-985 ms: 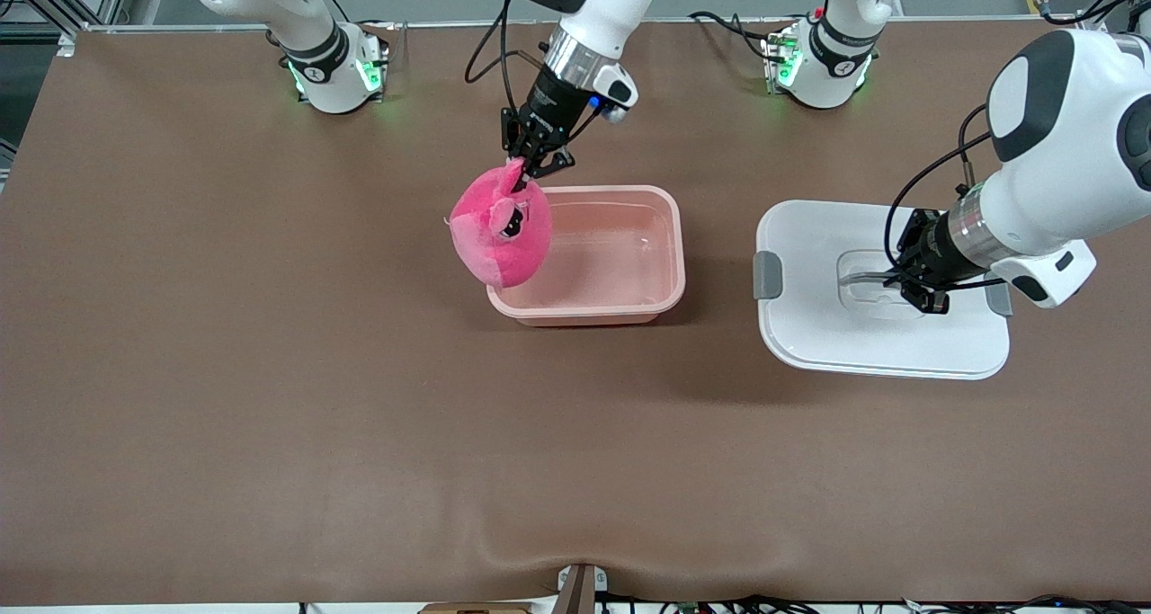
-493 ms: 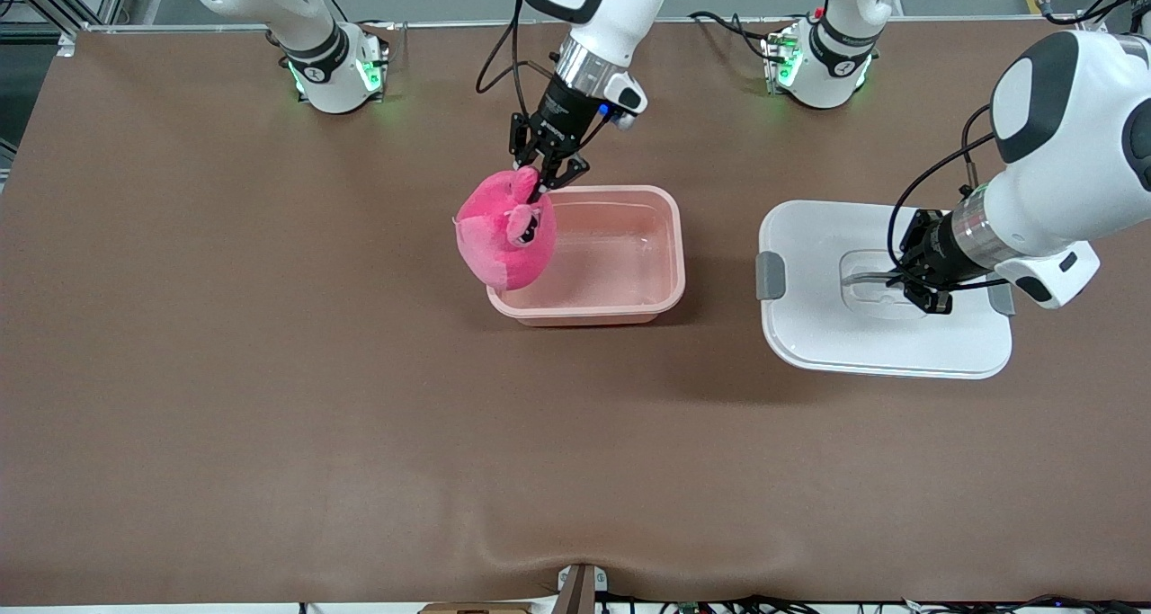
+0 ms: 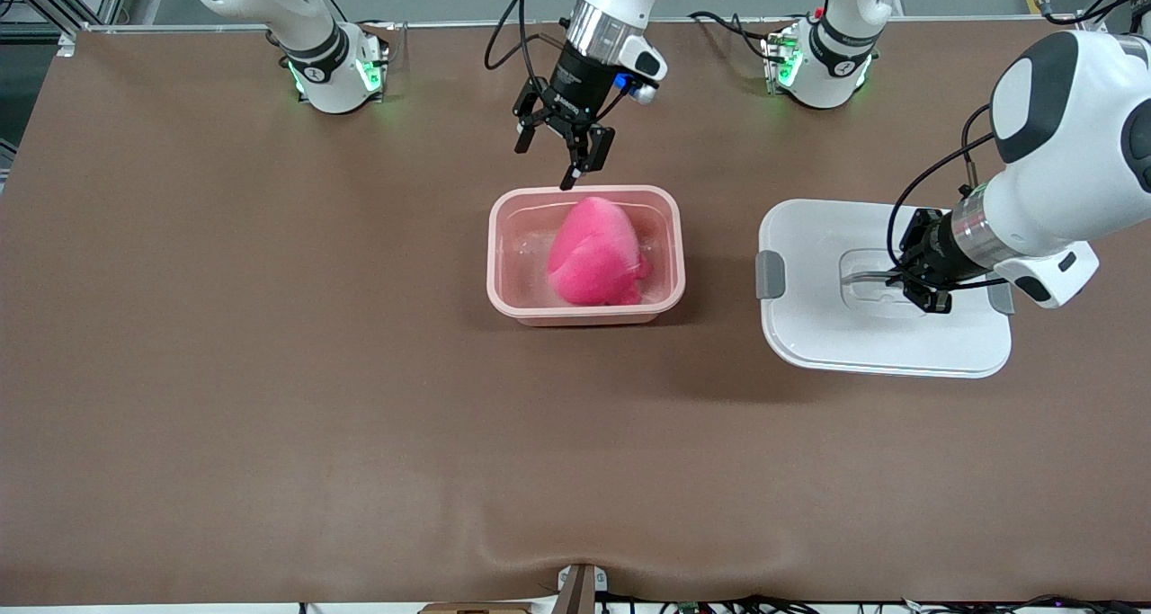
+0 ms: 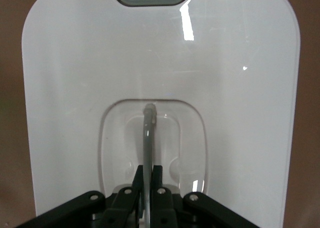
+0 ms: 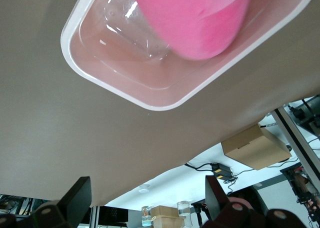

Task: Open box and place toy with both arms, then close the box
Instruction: 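Open the right gripper and withdraw it from the box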

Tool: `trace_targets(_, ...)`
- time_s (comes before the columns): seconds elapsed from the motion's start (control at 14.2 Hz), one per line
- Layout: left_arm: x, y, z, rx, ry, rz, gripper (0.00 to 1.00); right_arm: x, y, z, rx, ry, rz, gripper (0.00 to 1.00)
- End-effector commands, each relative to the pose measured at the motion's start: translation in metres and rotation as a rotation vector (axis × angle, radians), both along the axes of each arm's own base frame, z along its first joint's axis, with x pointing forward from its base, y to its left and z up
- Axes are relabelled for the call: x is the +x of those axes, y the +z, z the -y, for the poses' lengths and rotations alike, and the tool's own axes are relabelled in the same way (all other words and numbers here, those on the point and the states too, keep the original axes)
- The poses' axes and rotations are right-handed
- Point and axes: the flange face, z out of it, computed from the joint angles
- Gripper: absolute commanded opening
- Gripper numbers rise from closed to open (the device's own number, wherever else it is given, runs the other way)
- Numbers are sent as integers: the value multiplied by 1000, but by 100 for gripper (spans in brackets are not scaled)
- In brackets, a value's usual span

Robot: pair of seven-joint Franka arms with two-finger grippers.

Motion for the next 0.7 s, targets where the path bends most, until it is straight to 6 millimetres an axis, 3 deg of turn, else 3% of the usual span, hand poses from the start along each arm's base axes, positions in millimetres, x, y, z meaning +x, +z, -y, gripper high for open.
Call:
trace_targets(0.0, -10, 7, -2, -21, -15, -7, 0, 34, 13, 27, 9, -71, 3, 100)
trace_targets(0.42, -10, 7, -2, -21, -13, -7, 0, 130, 37, 120, 82, -302, -22, 100)
trace_targets(0.63, -10, 7, -2, -21, -13, -7, 0, 181, 44, 193, 191, -473, -90, 100)
